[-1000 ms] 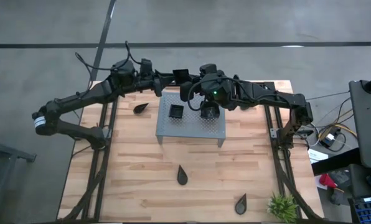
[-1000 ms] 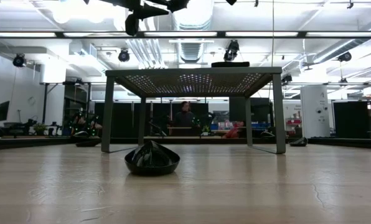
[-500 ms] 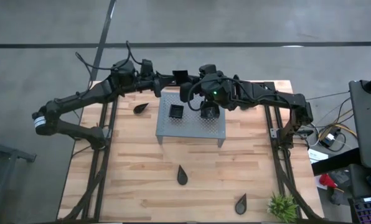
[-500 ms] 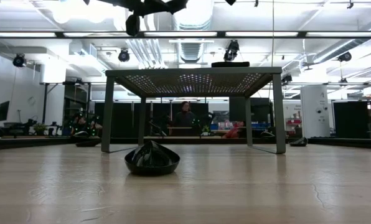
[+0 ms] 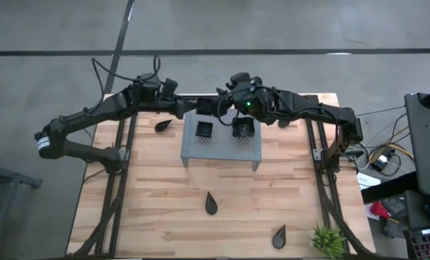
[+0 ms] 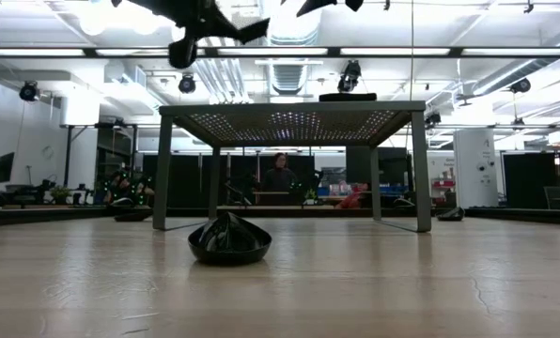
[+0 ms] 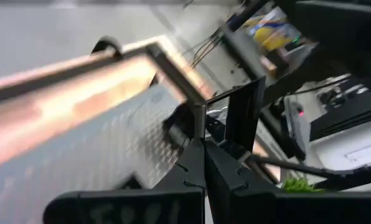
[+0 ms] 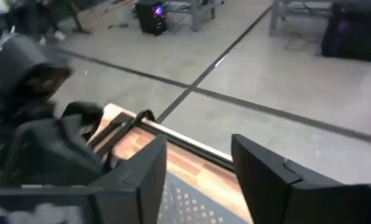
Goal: Pick & Place Mini shaped plates
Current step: Stack the black square plate on top of the other black square plates on the shelf
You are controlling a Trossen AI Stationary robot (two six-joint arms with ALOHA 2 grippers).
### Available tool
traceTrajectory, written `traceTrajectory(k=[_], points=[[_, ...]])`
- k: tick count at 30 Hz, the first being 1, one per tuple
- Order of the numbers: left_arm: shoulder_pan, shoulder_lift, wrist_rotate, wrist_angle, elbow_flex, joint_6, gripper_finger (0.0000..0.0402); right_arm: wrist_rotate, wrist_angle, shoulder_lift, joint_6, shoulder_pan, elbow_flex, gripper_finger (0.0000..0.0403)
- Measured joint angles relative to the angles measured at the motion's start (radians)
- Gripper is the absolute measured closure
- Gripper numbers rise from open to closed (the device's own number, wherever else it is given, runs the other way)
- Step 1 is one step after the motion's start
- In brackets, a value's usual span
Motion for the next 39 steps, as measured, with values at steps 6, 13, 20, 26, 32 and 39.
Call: traceTrajectory(k=[6,13,20,26,32,39], points=[[0.0,0.012,0.085,-0.179,0.0,-0.035,0.0401,-0.001,0.001,-0.004,-0.086,-0.005,0.0,0.0183],[0.001,0.073,0.119,-0.225,0.0,-0.071,0.0401,-0.001,0.003,-0.003,-0.071,-0.006,0.0,0.0168],[0.01,0.145,0.142,-0.264,0.0,-0.107,0.0401,-0.002,0.003,-0.002,-0.064,-0.006,0.0,0.0165],[0.031,0.173,0.135,-0.264,0.0,-0.144,0.04,-0.002,0.002,-0.001,-0.061,-0.006,0.0,0.0165],[0.04,0.177,0.15,-0.264,0.0,-0.159,0.0386,-0.003,0.002,-0.001,-0.061,-0.006,0.0,0.0165],[0.041,0.2,0.17,-0.264,0.0,-0.172,0.0352,-0.003,0.002,-0.001,-0.065,-0.007,0.0,0.0165]])
